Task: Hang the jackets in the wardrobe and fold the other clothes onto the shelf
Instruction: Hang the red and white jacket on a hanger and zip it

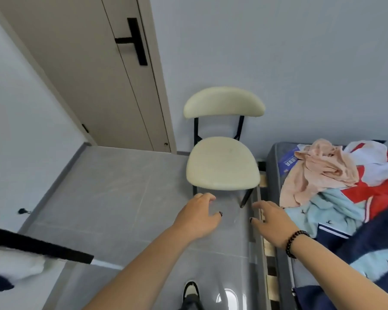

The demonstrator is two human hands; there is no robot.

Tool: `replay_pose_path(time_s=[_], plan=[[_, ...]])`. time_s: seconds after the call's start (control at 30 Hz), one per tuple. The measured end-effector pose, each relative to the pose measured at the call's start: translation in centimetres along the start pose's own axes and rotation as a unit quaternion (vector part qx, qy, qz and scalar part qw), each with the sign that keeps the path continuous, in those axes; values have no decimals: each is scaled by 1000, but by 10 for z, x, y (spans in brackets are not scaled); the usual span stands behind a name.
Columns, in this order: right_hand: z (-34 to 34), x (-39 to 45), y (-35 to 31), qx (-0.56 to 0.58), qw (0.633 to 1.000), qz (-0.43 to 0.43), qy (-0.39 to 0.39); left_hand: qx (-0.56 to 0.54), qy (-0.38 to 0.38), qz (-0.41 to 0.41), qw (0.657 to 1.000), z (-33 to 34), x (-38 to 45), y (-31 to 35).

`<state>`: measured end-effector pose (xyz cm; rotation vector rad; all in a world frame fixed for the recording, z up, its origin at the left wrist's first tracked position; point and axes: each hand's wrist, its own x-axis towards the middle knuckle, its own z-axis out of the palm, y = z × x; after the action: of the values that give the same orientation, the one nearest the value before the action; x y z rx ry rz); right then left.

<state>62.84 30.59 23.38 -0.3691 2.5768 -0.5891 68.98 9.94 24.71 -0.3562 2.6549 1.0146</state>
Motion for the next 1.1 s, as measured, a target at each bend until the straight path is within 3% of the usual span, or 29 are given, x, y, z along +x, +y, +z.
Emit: replay_pose_path(time_s=[0.47, 0.77, 1.1], plan=[[-43, 123, 78, 96, 985, 128, 59, 39, -110, 92, 989, 22, 200, 66], [-46, 130, 169, 170, 957, 228, 54, 27, -190, 92, 977, 88, 249, 115], [-96, 146, 287, 192, 947, 251, 64, -14, -175, 86, 981, 157, 289, 206]])
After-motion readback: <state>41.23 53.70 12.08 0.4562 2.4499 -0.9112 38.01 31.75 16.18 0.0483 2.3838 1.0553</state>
